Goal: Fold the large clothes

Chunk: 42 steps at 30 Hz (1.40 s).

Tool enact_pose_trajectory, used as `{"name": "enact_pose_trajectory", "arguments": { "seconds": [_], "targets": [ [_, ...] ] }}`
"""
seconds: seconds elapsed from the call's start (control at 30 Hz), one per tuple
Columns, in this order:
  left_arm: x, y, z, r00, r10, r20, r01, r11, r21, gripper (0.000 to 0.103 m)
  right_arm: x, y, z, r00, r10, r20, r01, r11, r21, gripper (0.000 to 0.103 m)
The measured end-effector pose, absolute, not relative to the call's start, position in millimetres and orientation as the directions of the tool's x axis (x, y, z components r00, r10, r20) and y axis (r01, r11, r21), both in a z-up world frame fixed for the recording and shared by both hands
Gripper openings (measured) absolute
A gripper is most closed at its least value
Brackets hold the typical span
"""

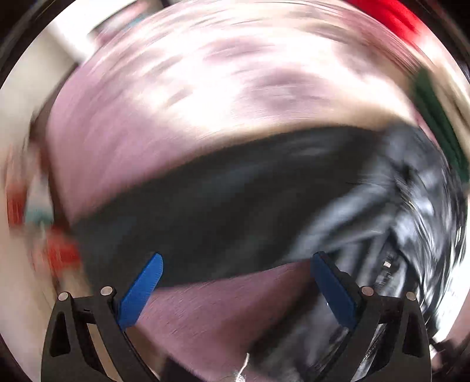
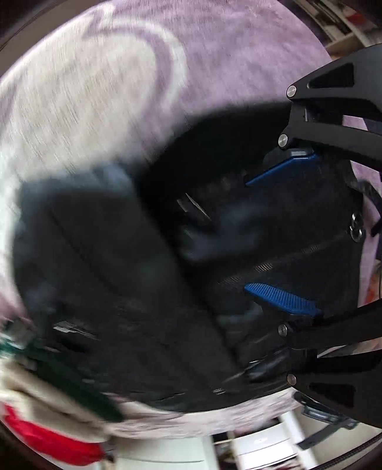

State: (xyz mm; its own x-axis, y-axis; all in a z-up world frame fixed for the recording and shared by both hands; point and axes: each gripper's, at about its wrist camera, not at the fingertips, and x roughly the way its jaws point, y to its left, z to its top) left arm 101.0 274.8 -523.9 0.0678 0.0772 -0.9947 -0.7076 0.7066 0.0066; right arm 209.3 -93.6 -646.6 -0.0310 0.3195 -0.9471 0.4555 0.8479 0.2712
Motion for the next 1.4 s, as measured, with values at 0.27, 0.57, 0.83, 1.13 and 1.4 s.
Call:
{"name": "enact_pose_trajectory", "arguments": {
  "seconds": [0.27, 0.57, 0.83, 1.13, 1.4],
  "targets": [
    [-33.2, 372.6, -616.5, 0.239, -0.181, -0.954, -0.957, 0.122, -0.263, 0.084, 232.8, 4.9, -668.7, -0.071, 0.227, -0.971, 0.346, 0.919, 0.190, 0.070],
    [-48.3, 408.7, -587.0, 0.289, 0.049, -0.956, -0.956, -0.047, -0.291, 0.032, 244.5, 62.7, -671.5, -0.065, 0.094, -0.993, 0.281, 0.957, 0.072, 0.070],
    [-29.8, 387.1, -537.2, 0.383, 0.108, -0.918, -0.916, 0.175, -0.361, 0.010, 246.2, 82.4, -670.7, -0.061, 0.084, -0.995, 0.271, 0.960, 0.065, 0.070],
    [-13.9, 416.3, -602.8, 0.481, -0.002, -0.876, -0.875, 0.061, -0.481, 0.014, 243.3, 71.4, -663.3, -0.070, 0.050, -0.996, 0.231, 0.972, 0.033, 0.070],
    [62.3, 390.8, -517.5, 0.326, 0.274, -0.905, -0.883, 0.429, -0.188, 0.006, 256.8, 83.7, -639.1, 0.081, -0.303, -0.950, -0.017, 0.952, -0.305, 0.096]
  ]
}}
